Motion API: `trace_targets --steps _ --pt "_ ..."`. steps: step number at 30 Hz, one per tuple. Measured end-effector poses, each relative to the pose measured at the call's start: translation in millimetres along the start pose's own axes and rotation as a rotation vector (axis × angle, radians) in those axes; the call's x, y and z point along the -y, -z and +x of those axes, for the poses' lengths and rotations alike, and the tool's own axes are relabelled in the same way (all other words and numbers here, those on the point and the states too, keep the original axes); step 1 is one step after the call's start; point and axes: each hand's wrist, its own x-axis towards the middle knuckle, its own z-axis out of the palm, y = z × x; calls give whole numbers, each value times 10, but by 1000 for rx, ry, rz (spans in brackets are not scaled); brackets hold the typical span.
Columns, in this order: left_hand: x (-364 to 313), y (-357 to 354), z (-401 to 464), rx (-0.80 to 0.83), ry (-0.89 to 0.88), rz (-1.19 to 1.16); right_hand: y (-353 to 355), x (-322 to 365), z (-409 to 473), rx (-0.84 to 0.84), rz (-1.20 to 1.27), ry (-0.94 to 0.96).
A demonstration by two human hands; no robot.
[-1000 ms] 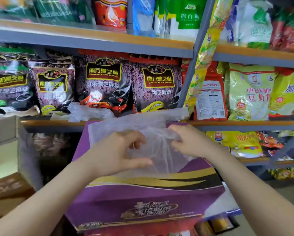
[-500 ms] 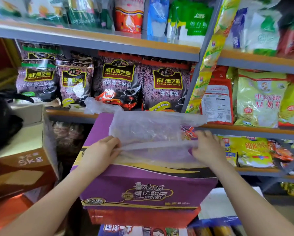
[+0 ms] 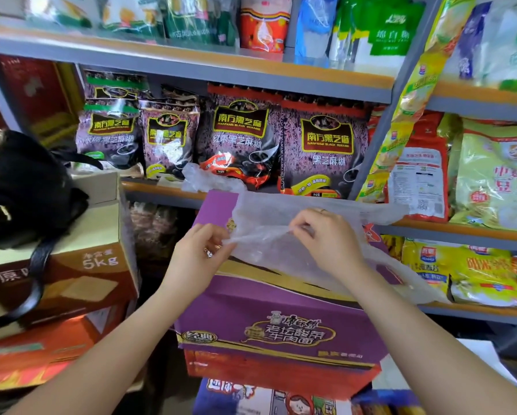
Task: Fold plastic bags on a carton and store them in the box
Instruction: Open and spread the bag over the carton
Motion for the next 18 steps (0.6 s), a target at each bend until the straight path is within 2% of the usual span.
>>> trace_targets --steps 2,5,7,9,12,16,18 --pt "-44 1 20 112 112 -104 8 14 25 28 75 -19" --pt "-124 -25 63 201 156 -206 -27 48 20 73 131 11" --pt "-171 -51 82 144 140 -270 -96 22 -34 92 7 129" --pt "-167 -57 70 22 92 -267 -183 -29 -99 135 -155 228" --pt "-37 -89 -35 28 95 -310 -276 -76 -181 241 -196 200" --pt "93 -37 -121 171 112 -447 -251 46 -183 562 48 107" --pt "84 38 -100 221 161 -597 -166 187 -102 609 267 4"
